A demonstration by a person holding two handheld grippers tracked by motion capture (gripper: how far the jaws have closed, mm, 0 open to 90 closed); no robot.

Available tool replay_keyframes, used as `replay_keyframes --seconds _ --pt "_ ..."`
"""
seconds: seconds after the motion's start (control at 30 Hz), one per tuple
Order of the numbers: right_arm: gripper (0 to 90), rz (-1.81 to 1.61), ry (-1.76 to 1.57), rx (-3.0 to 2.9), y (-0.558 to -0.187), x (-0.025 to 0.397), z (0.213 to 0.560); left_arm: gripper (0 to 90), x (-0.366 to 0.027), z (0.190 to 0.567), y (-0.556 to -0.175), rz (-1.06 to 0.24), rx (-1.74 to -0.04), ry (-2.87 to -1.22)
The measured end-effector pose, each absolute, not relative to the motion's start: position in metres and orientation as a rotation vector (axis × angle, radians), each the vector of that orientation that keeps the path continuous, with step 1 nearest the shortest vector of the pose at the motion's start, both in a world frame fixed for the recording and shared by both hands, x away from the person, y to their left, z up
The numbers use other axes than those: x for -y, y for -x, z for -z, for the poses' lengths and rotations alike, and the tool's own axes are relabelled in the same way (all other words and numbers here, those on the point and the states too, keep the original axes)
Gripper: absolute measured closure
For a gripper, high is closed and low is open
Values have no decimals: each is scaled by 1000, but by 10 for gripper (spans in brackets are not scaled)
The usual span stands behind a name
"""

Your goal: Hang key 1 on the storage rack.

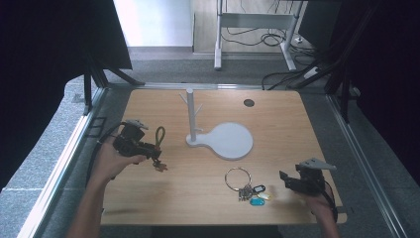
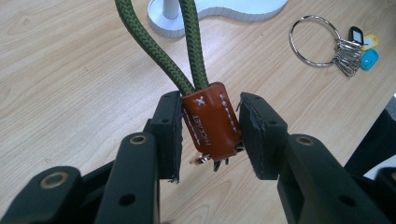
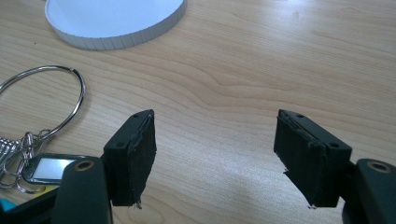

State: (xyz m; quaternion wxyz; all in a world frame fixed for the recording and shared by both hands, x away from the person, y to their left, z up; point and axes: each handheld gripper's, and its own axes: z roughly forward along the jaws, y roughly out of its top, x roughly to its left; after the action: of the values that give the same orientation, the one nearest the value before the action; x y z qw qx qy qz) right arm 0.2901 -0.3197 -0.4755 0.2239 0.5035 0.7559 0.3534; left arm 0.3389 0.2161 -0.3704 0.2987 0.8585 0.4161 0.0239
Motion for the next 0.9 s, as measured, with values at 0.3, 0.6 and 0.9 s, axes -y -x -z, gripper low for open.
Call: replay_keyframes --seconds 0.3,0.6,0.9 --pt "297 -970 -1393 -2092 -291 319 477 611 -219 366 -343 -56 -1096 -2258" --pt "297 -966 -1391 -2104 -291 318 478 611 -216 360 -346 -78 -1079 -2249" --pt "297 -963 -1397 -2104 -291 318 478 610 -211 353 -351 -80 -1060 -2260"
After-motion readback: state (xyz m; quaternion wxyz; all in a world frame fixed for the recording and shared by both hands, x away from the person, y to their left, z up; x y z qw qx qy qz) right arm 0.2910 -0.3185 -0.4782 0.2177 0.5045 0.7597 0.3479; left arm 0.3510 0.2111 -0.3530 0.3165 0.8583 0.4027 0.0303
